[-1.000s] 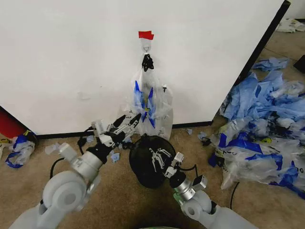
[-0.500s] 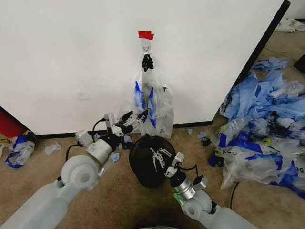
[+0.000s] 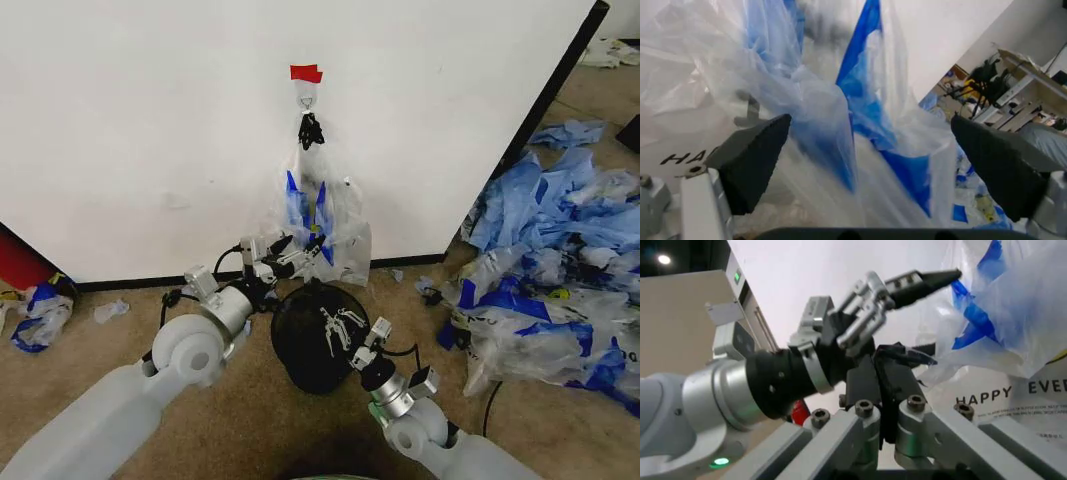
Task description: Pick up the garbage bag from the wall and place it over the trash bin.
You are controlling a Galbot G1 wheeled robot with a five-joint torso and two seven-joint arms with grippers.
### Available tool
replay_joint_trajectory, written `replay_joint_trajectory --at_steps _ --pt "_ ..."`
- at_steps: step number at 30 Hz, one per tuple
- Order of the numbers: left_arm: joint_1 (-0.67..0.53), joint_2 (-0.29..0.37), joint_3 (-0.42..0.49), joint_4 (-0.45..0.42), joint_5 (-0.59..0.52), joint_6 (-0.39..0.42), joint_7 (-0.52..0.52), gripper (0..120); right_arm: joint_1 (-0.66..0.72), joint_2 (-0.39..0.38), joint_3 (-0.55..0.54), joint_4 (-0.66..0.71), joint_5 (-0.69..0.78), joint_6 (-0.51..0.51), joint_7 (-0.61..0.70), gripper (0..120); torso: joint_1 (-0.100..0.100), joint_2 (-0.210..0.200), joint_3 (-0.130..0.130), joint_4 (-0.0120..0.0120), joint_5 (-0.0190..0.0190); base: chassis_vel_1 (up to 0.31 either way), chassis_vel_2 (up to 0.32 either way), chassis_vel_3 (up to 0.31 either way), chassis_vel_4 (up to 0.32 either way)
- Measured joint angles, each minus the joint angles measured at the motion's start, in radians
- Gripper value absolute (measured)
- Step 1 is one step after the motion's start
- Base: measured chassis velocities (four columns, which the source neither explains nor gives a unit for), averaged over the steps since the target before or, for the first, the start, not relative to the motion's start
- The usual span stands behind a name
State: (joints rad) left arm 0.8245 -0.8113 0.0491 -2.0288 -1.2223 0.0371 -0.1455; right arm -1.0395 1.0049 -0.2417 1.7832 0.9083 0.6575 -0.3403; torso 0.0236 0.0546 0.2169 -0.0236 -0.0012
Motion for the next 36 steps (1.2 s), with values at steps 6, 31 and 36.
replay_joint_trajectory --at_steps 6,31,36 --pt "-0.017 -0.015 0.020 0.029 0.016 -0.001 -0.003 96 -0.017 -0.004 0.017 0.010 -0.002 0.001 -0.002 0 0.000 0.000 0.000 -0.0001 0.0001 0.000 0.000 0.000 0.000" --pt "0.008 -0.026 0.022 0.057 0.055 -0.023 0.000 30 -0.029 0.002 0.031 0.005 -0.016 0.005 -0.002 0 0.000 0.000 0.000 0.0000 0.0000 0.000 0.000 0.000 0.000" --pt "0.010 -0.028 0.022 0.056 0.059 -0.024 -0.002 11 -0.031 0.005 0.032 0.004 -0.018 0.007 -0.002 0 0.000 0.000 0.000 0.0000 0.0000 0.000 0.000 0.000 0.000"
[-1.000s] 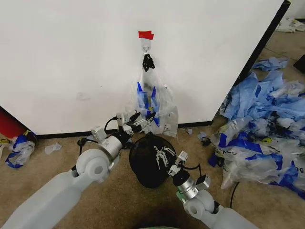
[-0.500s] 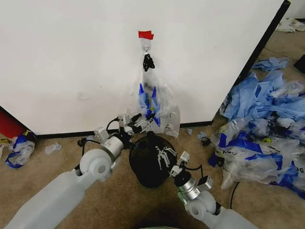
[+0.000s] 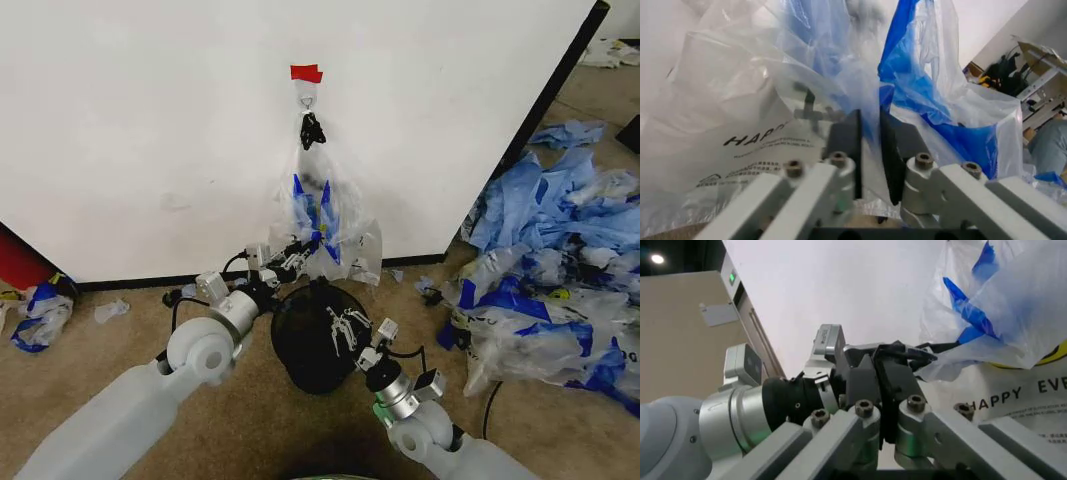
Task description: Pick up the garbage bag from the wall and place it over the trash bin.
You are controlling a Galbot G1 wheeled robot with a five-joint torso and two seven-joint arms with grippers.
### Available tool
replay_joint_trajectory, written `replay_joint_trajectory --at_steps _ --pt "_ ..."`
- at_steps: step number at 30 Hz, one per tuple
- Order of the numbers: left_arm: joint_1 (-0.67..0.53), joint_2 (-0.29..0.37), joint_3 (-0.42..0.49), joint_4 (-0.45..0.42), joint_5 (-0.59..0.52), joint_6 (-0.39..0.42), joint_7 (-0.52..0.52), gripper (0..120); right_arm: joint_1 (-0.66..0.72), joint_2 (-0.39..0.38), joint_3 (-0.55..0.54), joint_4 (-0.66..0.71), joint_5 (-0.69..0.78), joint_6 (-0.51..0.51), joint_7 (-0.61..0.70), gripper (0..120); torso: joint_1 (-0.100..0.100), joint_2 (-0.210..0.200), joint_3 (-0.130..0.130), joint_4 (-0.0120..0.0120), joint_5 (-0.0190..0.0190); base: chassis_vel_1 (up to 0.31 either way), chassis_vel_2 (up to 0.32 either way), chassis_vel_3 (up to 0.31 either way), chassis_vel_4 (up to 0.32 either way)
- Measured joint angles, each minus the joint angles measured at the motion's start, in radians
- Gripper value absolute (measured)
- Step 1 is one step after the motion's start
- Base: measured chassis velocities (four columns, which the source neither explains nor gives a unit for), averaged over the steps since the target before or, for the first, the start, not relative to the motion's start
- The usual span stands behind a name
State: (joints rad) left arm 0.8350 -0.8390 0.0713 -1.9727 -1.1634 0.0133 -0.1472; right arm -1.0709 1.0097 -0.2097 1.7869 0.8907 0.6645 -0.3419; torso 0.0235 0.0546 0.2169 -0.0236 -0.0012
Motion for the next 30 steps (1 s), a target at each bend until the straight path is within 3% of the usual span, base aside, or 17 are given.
replay_joint_trajectory --at_steps 4,14,21,30 --pt "0.001 -0.001 -0.002 0.000 0.002 -0.001 -0.003 0 -0.003 0.002 0.003 0.000 -0.001 0.002 0.001 0 0.000 0.000 0.000 0.0000 0.0000 0.000 0.000 0.000 0.000" --pt "0.052 0.019 -0.057 -0.057 0.029 -0.002 -0.015 0 -0.017 0.008 0.020 0.011 0.009 0.004 0.007 0 0.000 0.000 0.000 0.0000 0.0000 0.000 0.000 0.000 0.000" --pt "0.170 0.056 -0.181 -0.151 0.098 -0.013 -0.035 0 -0.034 0.006 0.046 0.029 0.026 0.004 0.008 0 0.000 0.000 0.000 0.0001 -0.0001 0.000 0.000 0.000 0.000" --pt "0.286 0.050 -0.258 -0.243 0.188 -0.023 -0.119 0 -0.108 0.004 0.115 0.062 0.019 0.008 0.003 0 0.000 0.000 0.000 -0.0003 0.0000 0.000 0.000 0.000 0.000"
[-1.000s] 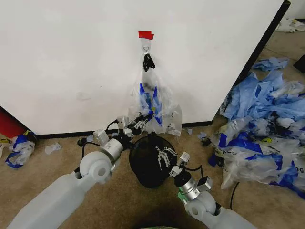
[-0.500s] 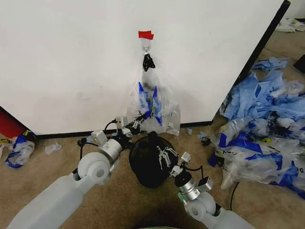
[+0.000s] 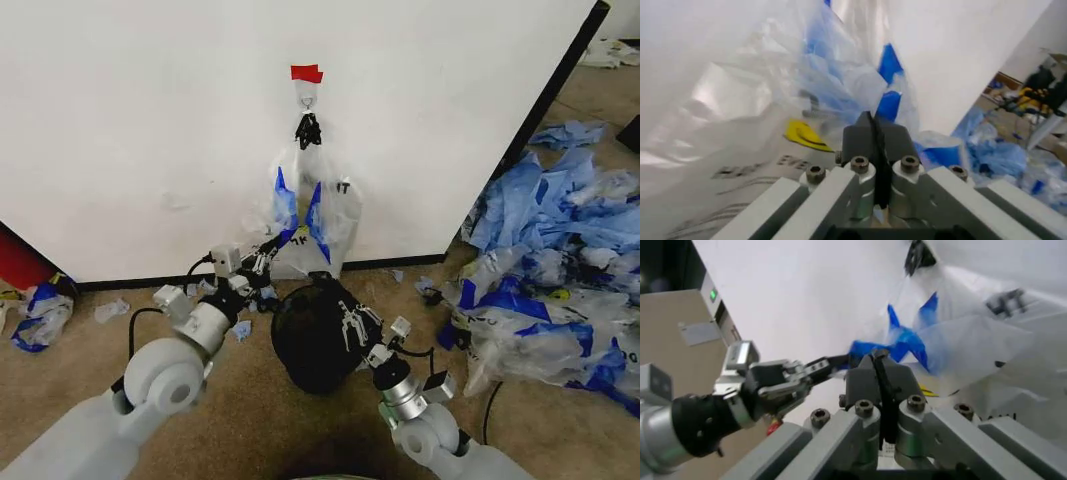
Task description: Pick up the garbage bag from the wall and place it over the trash bin.
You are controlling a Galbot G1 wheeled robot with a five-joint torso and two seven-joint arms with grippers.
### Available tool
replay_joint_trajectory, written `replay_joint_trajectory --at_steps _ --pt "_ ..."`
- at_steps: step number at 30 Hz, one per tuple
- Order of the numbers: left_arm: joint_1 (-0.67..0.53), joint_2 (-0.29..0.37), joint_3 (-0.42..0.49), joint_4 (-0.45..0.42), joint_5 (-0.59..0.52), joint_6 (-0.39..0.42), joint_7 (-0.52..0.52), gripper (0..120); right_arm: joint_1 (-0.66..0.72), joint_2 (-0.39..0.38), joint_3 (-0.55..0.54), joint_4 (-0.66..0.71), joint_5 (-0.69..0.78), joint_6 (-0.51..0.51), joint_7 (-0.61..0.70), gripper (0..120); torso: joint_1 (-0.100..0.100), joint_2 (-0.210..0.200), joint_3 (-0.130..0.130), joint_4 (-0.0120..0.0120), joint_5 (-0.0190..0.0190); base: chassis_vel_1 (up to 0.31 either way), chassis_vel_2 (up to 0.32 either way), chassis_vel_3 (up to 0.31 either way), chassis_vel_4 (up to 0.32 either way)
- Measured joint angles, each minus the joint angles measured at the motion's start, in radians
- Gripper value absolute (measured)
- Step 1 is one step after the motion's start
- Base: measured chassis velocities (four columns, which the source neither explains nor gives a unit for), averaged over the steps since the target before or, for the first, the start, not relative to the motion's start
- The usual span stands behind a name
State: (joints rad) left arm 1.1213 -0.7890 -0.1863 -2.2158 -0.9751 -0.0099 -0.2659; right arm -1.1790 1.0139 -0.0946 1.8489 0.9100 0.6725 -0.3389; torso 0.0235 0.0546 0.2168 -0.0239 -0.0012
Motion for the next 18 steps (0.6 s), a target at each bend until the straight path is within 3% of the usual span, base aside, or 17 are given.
replay_joint_trajectory --at_steps 4,8,18 --pt "0.078 -0.028 -0.051 -0.046 0.037 0.004 -0.034 0 -0.045 -0.012 0.043 0.018 -0.006 0.001 -0.014 0 0.000 0.000 0.000 0.0011 0.0002 0.000 0.000 0.000 0.000" --pt "0.083 -0.043 -0.046 -0.047 0.051 0.004 -0.035 0 -0.098 -0.019 0.091 0.044 -0.012 0.003 -0.021 0 0.000 0.000 0.000 -0.0004 -0.0004 0.000 0.000 0.000 0.000" --pt "0.089 -0.053 -0.038 -0.046 0.060 0.005 -0.032 0 -0.122 -0.023 0.111 0.066 -0.046 0.001 -0.023 0 0.000 0.000 0.000 0.0003 0.0003 0.000 0.000 0.000 0.000"
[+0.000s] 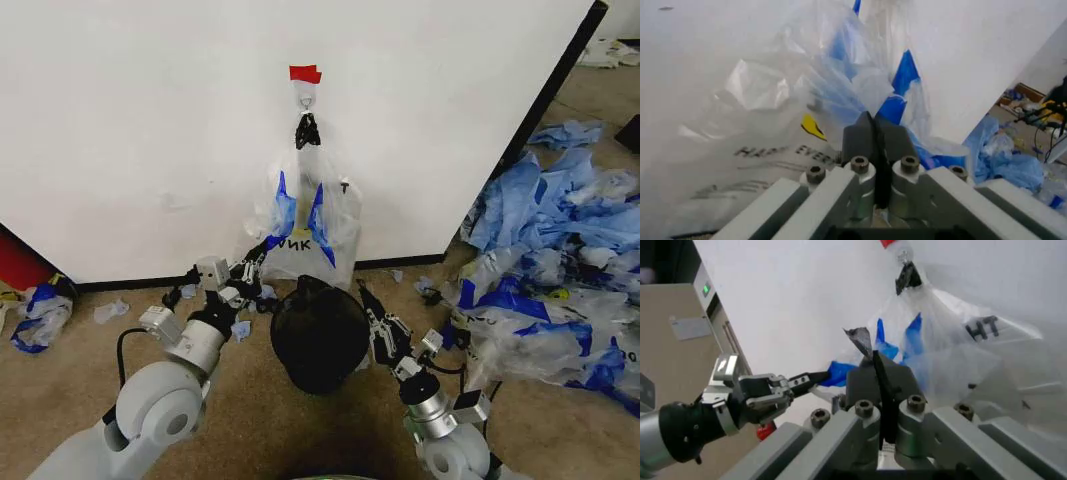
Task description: Pick up the garbage bag from the wall and place it over the trash bin.
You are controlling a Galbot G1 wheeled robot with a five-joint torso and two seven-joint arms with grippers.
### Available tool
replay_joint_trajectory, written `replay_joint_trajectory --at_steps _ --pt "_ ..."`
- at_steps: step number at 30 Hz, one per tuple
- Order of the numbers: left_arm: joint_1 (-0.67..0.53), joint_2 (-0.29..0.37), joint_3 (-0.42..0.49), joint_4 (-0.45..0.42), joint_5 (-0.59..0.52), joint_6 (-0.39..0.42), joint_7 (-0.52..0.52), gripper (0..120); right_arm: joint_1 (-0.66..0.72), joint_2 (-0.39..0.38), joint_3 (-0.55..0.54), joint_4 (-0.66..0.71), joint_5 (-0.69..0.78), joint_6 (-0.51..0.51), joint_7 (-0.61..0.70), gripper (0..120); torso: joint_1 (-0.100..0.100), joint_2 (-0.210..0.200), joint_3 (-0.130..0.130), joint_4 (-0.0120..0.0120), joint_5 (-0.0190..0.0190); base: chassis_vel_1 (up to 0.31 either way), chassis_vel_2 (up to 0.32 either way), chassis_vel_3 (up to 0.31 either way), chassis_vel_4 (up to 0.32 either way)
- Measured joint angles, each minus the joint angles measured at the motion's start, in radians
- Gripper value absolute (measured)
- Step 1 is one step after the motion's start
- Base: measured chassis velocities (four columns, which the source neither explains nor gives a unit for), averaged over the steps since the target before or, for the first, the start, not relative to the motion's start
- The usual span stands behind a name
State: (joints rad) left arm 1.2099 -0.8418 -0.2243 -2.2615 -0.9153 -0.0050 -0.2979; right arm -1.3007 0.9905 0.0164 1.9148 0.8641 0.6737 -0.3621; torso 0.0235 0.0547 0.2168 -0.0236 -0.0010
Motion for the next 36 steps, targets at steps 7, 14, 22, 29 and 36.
replay_joint_trajectory --at_steps 7,14,22,29,36 --pt "0.008 -0.006 0.006 -0.001 0.013 0.000 0.005 0 -0.005 -0.064 0.037 0.063 -0.038 -0.039 0.045 19 0.000 0.000 0.000 -0.0001 -0.0002 0.000 0.000 0.000 0.000" --pt "-0.007 -0.013 0.028 0.001 0.021 0.005 0.021 0 0.047 -0.246 0.064 0.199 -0.087 -0.178 0.294 46 0.000 0.000 0.000 -0.0006 -0.0004 0.000 0.000 0.000 0.000" --pt "-0.012 -0.030 0.032 0.010 0.024 0.018 0.028 0 0.298 -0.434 -0.110 0.210 -0.088 -0.287 0.435 74 0.000 0.000 0.000 0.0001 0.0000 0.000 0.000 0.000 0.000" --pt "-0.011 -0.054 0.034 0.022 0.037 0.021 0.032 0 0.548 -0.532 -0.308 0.186 -0.091 -0.327 0.448 79 0.000 0.000 0.000 -0.0001 -0.0002 0.000 0.000 0.000 0.000" --pt "-0.002 -0.075 0.034 0.034 0.055 0.017 0.037 0 0.766 -0.556 -0.484 0.181 -0.093 -0.358 0.441 70 0.000 0.000 0.000 -0.0001 -0.0001 0.000 0.000 0.000 0.000"
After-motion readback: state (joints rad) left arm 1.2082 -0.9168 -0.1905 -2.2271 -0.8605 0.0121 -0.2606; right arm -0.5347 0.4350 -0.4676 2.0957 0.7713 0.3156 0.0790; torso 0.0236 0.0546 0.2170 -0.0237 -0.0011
